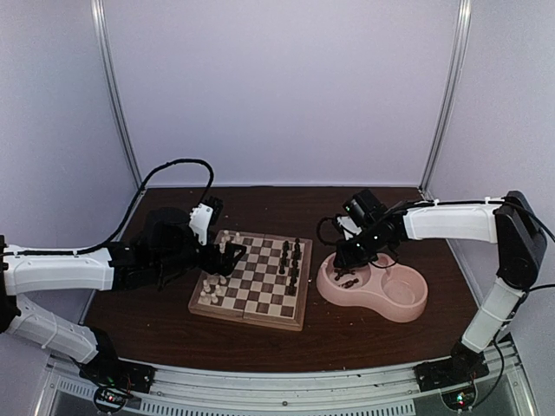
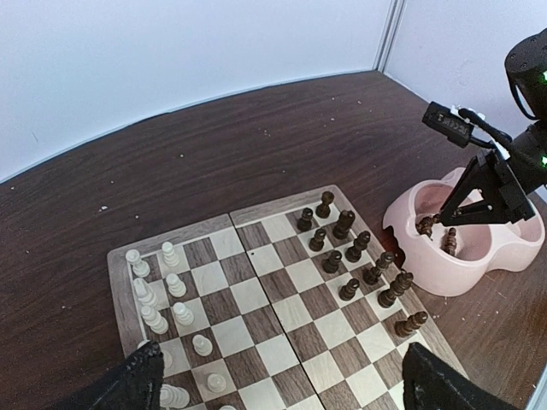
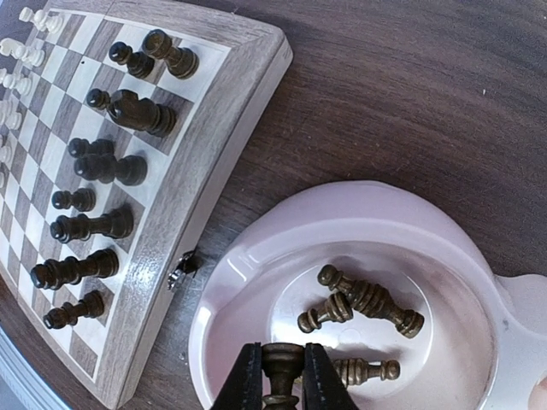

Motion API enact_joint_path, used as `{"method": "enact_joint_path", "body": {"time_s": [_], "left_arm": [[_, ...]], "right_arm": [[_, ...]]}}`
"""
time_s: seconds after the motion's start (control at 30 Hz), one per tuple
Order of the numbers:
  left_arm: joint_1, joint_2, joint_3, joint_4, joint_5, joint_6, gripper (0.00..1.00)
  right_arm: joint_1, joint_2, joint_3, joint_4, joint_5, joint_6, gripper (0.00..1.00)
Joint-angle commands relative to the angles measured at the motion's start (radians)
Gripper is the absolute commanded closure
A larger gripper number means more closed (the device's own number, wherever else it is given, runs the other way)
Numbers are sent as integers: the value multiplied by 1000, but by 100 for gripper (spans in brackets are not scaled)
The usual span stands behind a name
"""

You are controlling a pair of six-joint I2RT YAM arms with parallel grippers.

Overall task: Set up the chess pieces on the board
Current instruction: Pick up the pawn from the storage box.

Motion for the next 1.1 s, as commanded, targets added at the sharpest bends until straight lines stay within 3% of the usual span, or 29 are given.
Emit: {"method": "enact_joint_path", "body": {"time_s": [0.0, 0.4, 0.67, 1.07], "left_arm": [[4, -6, 14, 36, -3, 15, 3], [4, -34, 0, 45, 0, 13, 3], [4, -54, -15, 57, -16, 8, 3], [18, -90, -52, 65, -133, -41, 2]], "right_arm": [[-6, -55, -13, 23, 28, -12, 91], [1, -135, -31, -24, -121, -30, 90], [138, -164, 8, -106, -145, -8, 87], [342, 67, 265, -203, -39, 6, 88]]}}
